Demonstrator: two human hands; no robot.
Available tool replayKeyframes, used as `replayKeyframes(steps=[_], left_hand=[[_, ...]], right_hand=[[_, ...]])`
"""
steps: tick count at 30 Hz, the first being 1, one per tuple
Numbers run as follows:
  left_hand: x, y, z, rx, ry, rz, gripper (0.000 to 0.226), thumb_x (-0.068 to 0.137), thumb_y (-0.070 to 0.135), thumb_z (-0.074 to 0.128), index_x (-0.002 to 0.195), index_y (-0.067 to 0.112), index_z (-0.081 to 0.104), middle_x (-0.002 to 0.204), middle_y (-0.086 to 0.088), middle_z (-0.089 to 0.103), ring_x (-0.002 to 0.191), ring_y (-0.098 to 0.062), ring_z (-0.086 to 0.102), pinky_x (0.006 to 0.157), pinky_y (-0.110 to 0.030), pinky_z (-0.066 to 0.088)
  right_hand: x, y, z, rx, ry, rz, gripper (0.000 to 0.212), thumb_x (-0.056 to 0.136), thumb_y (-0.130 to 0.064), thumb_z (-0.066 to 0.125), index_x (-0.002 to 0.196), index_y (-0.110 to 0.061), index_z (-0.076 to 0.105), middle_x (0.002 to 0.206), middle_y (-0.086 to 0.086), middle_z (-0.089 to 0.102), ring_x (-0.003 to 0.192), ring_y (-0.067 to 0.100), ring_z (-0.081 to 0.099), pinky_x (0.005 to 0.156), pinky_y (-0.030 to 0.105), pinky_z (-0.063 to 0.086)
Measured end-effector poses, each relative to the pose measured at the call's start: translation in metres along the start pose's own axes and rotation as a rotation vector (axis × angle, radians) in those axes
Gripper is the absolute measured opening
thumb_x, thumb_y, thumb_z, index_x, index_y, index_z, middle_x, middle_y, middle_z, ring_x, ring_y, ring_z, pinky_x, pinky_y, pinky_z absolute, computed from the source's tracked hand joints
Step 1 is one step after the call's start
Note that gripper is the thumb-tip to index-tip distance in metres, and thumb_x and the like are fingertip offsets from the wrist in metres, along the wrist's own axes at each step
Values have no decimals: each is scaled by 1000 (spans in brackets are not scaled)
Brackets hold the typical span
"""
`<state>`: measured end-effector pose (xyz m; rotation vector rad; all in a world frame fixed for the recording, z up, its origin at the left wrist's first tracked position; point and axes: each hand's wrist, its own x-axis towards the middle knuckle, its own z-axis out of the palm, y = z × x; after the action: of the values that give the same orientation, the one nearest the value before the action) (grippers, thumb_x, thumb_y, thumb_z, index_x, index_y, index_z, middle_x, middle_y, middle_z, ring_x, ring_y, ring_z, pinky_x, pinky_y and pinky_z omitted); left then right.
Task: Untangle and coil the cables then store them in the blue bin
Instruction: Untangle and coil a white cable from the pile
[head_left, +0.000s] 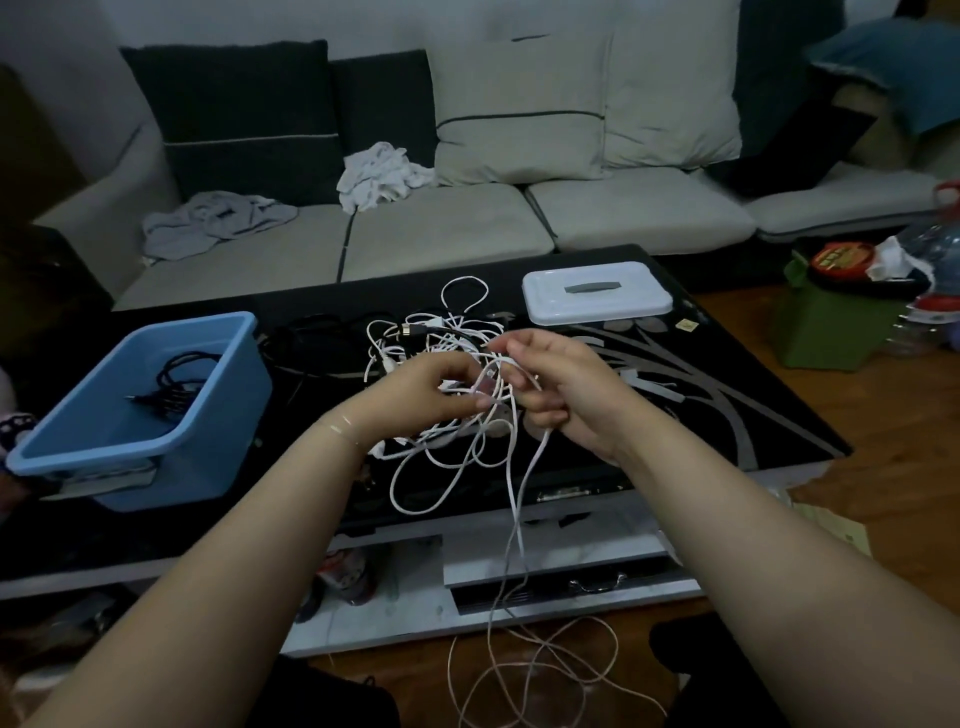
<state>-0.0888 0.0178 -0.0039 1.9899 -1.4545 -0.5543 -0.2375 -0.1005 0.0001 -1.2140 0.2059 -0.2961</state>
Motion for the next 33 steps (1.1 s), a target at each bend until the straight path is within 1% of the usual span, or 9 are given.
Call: replayKeyframes(steps=[6, 9, 14, 19, 24, 26, 29, 31, 33], left_hand=[[0, -3, 3, 139, 324, 189, 32, 84, 16, 72, 116, 14, 66, 123, 7, 56, 116, -5, 51, 103, -22, 38], [-4, 17, 2, 132, 405, 237, 32, 82, 22, 75, 112, 17, 66, 107, 9, 63, 103, -6, 59, 90, -22, 45], [-4, 25, -4, -292, 321, -21, 4, 90, 17, 66, 90, 15, 62, 63, 2, 67, 63, -13, 67, 59, -20, 51], [2, -20, -37, -537, 771, -289, 34, 102, 32, 44, 77, 17, 61, 47, 4, 50, 42, -10, 47, 42, -17, 40], [5, -43, -70, -461, 1066, -367, 36, 100, 36, 43, 71, 23, 61, 61, 0, 47, 52, -13, 40, 47, -22, 32], [8, -47, -77, -495, 1063, -408, 27, 96, 31, 47, 77, 20, 62, 69, -5, 55, 60, -22, 52, 48, -23, 42], [2, -46, -70, -18, 934, -543, 37, 89, 20, 47, 121, 7, 59, 129, -22, 52, 120, -37, 49, 102, -38, 40], [-6, -21, -42, 217, 839, -225, 41, 94, 17, 41, 133, 7, 51, 144, -17, 40, 134, -30, 35, 114, -36, 24], [-14, 17, -6, 75, 498, 38, 45, 96, 34, 31, 127, 14, 58, 130, -4, 57, 123, -13, 49, 107, -29, 35]], right_hand=[[-8, -4, 1, -96, -10, -110, 17, 99, -6, 43, 111, -12, 53, 63, 1, 53, 39, 5, 31, 36, 16, 24], [-9, 0, 0, -215, 11, -159, 21, 99, -4, 43, 115, -12, 53, 69, 4, 59, 42, 9, 39, 40, 18, 31], [-13, -5, 0, -184, 85, -165, 18, 97, -2, 42, 102, -16, 51, 58, -3, 51, 38, 4, 27, 37, 15, 16], [-16, -13, -6, -94, 287, -197, 12, 98, -12, 47, 93, -19, 55, 51, -9, 38, 38, 3, 25, 34, 14, 18], [-21, -8, -23, -966, 346, 25, 29, 92, -37, 59, 82, -13, 70, 61, -2, 64, 62, 14, 59, 60, 26, 44], [-21, -4, -24, -1051, 323, 77, 34, 96, -38, 52, 75, -16, 69, 51, -6, 53, 57, 13, 48, 55, 25, 35], [-19, -3, -23, -1066, 338, -32, 34, 100, -32, 43, 72, -21, 58, 70, -10, 56, 67, 8, 51, 59, 21, 35], [-17, -1, -19, -1024, 297, -99, 33, 101, -29, 41, 72, -22, 54, 70, -10, 54, 63, 5, 48, 61, 25, 35], [-15, 7, -13, -889, 241, -115, 31, 102, -27, 40, 74, -20, 52, 59, -12, 49, 55, 5, 43, 59, 27, 34]])
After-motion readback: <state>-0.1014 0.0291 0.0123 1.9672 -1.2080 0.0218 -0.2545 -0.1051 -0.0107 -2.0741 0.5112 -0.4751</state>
